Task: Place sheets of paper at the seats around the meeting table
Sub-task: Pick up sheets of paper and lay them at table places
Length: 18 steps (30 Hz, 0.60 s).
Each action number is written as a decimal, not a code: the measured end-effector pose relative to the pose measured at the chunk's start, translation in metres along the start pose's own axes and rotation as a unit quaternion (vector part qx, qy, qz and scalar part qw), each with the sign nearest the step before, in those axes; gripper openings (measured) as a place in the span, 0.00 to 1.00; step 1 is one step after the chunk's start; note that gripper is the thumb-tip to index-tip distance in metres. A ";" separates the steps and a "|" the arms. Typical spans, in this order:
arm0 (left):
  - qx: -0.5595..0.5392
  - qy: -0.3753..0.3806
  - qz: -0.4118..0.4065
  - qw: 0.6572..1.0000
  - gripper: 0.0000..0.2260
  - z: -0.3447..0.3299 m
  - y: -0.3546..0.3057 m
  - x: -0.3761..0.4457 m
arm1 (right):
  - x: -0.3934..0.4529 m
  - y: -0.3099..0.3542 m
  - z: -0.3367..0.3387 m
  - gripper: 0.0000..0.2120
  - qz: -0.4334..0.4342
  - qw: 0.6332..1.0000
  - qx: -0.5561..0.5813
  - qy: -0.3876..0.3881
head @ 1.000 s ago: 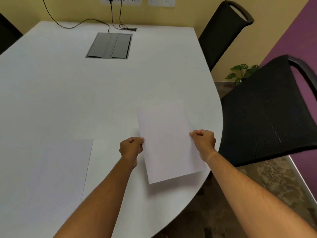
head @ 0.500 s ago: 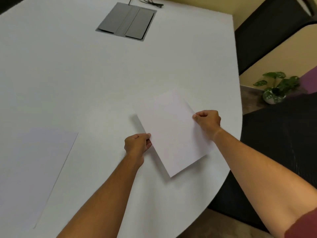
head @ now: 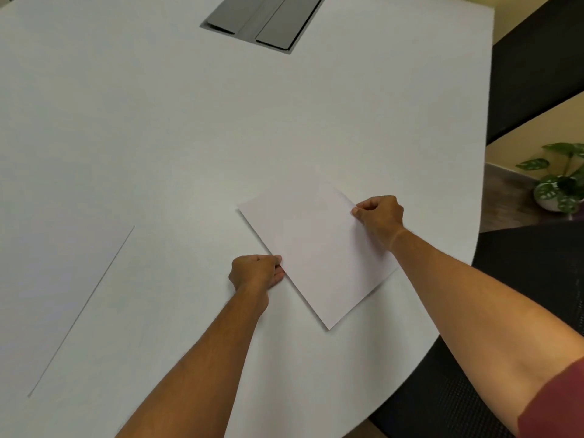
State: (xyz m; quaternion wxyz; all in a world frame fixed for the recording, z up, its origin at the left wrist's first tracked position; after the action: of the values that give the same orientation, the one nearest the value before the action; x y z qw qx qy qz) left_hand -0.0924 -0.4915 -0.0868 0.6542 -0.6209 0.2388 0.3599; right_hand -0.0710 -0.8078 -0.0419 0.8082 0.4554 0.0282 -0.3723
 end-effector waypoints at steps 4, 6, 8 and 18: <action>0.034 -0.017 -0.006 0.999 0.04 -0.001 0.001 0.001 | 0.003 -0.003 -0.001 0.04 0.005 1.000 -0.005 -0.007; 0.053 -0.028 -0.010 0.998 0.05 0.000 0.000 0.001 | 0.003 -0.004 -0.001 0.03 0.002 1.000 -0.016 -0.015; 0.070 -0.038 -0.016 0.997 0.05 0.000 -0.002 0.000 | 0.003 -0.005 -0.001 0.04 0.002 1.000 -0.023 -0.019; 0.169 -0.075 -0.052 0.981 0.09 0.003 -0.012 -0.002 | -0.001 -0.007 -0.003 0.05 0.002 0.999 -0.013 -0.036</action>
State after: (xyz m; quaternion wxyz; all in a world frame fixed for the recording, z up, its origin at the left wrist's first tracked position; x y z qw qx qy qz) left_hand -0.0852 -0.4888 -0.0771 0.7836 -0.4841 0.2136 0.3255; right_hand -0.0753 -0.8075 -0.0485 0.8152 0.4314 0.0032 -0.3864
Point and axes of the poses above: each hand's wrist, its own x-axis towards the middle knuckle, its own z-axis out of the back of the hand, y = z × x, the point moved 8 cm from there along x, towards the middle knuckle, and after that the axes turned 3 degrees about y, right-handed, at the moved point
